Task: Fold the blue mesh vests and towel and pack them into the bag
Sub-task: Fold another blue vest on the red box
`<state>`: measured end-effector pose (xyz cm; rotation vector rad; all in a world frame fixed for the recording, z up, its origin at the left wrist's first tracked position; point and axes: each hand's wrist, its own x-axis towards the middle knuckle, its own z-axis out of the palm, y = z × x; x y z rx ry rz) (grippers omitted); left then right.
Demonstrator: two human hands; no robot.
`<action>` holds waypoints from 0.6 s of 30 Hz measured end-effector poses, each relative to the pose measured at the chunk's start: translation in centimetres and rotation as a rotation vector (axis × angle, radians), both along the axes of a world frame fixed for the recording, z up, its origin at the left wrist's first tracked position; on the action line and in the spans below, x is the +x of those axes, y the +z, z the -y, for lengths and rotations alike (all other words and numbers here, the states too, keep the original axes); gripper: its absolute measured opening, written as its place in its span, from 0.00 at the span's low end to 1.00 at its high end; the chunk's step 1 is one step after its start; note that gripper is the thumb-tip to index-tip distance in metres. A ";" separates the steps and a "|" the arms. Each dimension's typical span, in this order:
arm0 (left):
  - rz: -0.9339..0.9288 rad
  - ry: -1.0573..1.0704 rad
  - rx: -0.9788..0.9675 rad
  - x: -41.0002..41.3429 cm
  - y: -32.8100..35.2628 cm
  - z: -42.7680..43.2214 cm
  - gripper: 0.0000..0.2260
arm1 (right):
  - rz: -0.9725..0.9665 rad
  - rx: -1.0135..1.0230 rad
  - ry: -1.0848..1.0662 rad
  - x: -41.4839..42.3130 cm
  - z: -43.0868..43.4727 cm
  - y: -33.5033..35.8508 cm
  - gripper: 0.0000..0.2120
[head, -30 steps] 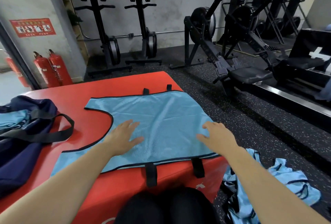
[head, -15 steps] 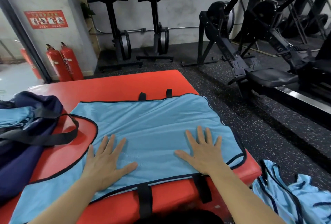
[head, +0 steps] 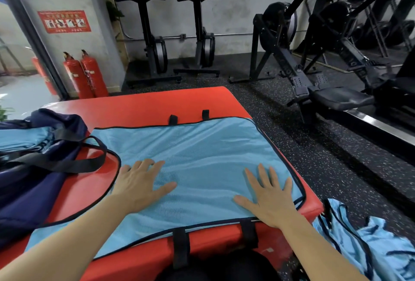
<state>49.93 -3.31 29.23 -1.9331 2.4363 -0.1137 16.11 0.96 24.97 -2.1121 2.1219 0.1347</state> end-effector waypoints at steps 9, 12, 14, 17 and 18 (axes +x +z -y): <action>-0.063 0.038 0.264 -0.2 -0.2 2.8 0.50 | -0.061 0.089 -0.058 -3.4 -0.7 1.3 0.50; -0.082 0.067 0.277 0.2 0.1 3.9 0.48 | -0.048 0.065 -0.050 -2.8 0.7 2.7 0.60; -0.092 0.072 0.273 0.1 0.3 5.2 0.48 | -0.008 -0.012 -0.055 -1.8 2.9 3.6 0.62; -0.080 0.052 0.257 -0.5 0.2 7.9 0.49 | 0.033 -0.054 -0.007 0.2 7.3 4.6 0.63; -0.069 0.037 0.259 -0.9 0.1 8.8 0.50 | 0.033 -0.051 0.015 0.9 8.9 4.6 0.63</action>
